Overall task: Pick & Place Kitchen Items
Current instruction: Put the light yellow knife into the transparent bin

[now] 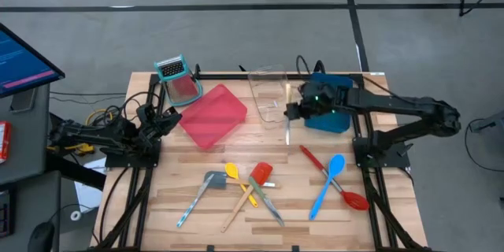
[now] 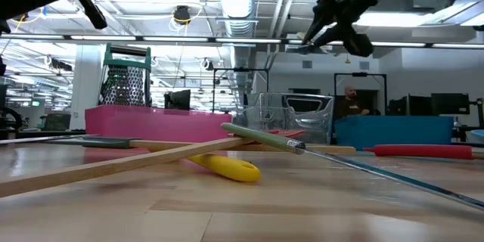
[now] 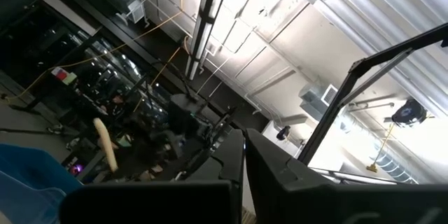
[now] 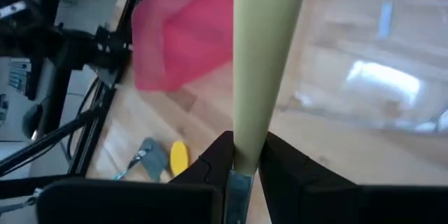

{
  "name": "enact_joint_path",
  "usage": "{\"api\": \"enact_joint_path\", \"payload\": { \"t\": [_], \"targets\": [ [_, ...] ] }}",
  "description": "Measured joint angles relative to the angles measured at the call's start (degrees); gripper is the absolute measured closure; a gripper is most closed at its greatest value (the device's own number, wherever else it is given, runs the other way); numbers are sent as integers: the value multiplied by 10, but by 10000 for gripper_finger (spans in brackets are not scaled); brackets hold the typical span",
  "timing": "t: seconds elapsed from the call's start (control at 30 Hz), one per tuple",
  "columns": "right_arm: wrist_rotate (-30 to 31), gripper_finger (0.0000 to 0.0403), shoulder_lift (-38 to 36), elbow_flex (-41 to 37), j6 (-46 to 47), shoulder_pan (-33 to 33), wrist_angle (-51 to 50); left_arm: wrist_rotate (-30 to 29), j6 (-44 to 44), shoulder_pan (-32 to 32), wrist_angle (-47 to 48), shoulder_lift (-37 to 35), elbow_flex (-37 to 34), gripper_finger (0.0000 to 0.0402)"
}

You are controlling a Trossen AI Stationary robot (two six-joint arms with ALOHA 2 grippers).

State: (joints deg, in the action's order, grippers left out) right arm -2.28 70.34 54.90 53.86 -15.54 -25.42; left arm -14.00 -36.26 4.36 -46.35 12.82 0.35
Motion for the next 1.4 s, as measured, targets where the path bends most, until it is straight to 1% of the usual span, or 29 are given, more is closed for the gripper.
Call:
{"api": "enact_joint_path", "payload": {
  "t": [0.2, 0.27, 0.4, 0.5, 0.67, 0.83, 0.97, 1.1, 1.4],
  "targets": [
    [-24, 345, -3, 0, -46, -81, 4, 2, 0, 0, -1, 0, 0, 399],
    [-42, 345, -3, 0, -62, -107, 13, 2, 0, 0, -1, 0, 0, 399],
    [-83, 345, 5, 0, -85, -144, 72, 2, 3, 0, -1, 0, 0, 399],
    [-97, 345, 26, 17, -105, -154, 81, 2, 3, 0, -1, 0, 0, 399],
    [-97, 345, 85, 102, -179, -162, 48, 2, 3, 0, 0, 0, 0, 399],
    [-67, 345, 169, 203, -236, -161, -24, 0, 4, 0, 0, 0, 0, 399],
    [-40, 345, 236, 259, -257, -162, -69, 0, 4, 0, 0, 0, 0, 399],
    [-34, 345, 284, 286, -260, -162, -84, 0, 4, 0, 0, 0, 0, 399],
    [-34, 345, 354, 292, -275, -161, -95, 2, 4, 0, 0, 0, 0, 399]
  ]
}}
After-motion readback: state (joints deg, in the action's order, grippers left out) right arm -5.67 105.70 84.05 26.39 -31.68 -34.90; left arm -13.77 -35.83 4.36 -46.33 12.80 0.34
